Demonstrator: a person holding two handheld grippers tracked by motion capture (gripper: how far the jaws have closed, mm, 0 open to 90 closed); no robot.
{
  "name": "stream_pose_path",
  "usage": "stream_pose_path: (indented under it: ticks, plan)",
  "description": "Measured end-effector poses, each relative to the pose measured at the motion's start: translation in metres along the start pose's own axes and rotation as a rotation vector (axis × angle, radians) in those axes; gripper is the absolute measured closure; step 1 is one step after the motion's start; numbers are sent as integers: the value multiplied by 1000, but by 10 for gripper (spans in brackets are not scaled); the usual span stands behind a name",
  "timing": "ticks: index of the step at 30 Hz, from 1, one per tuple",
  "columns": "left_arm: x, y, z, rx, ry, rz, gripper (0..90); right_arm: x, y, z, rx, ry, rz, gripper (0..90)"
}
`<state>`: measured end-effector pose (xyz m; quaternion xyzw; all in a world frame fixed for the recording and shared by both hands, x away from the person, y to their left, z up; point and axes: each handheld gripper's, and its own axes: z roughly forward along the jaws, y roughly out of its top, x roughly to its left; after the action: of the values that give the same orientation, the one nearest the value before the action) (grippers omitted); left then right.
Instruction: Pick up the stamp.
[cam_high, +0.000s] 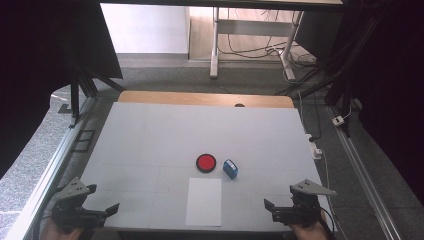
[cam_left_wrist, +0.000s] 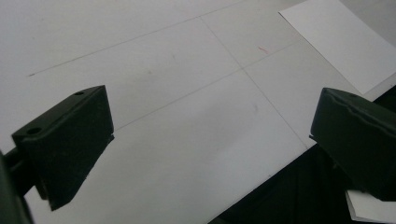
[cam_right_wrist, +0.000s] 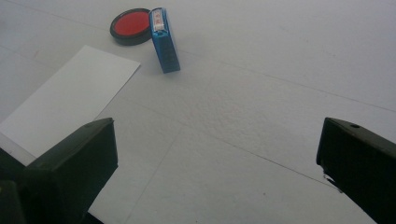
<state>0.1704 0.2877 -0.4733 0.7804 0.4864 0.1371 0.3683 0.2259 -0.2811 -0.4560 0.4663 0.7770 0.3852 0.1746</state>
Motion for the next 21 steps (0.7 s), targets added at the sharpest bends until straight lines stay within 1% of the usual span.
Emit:
stream_pose_path:
  ticks: [2,4,5,7,9,11,12,14,16,21]
  plan:
    - [0,0,0,-2,8,-5,0,0,0,0,4,3,-9,0]
    - [0,0,0,1,11,2,0,1,0,0,-1,-4,-16,0]
    - [1,0,-1,-9,-4,3,0,1,0,0,1,-4,-19,0]
    - [2,0,-1,-17,-11,2,0,2,-1,0,0,-6,-27,0]
    - [3,0,-1,-15,-17,1,0,2,-1,0,-1,-4,-29,0]
    - [4,0,-1,-9,-39,0,2,3,0,0,6,-10,-32,0]
    - [4,0,-1,-10,-49,-2,5,3,0,1,8,-4,-34,0]
    - [6,0,-1,-11,-59,-5,7,4,0,1,13,-5,-40,0]
    - [6,0,-1,-8,-49,-10,0,4,0,2,18,-6,-46,0]
    - [5,1,0,-4,-49,-11,0,5,0,1,10,-6,-53,0]
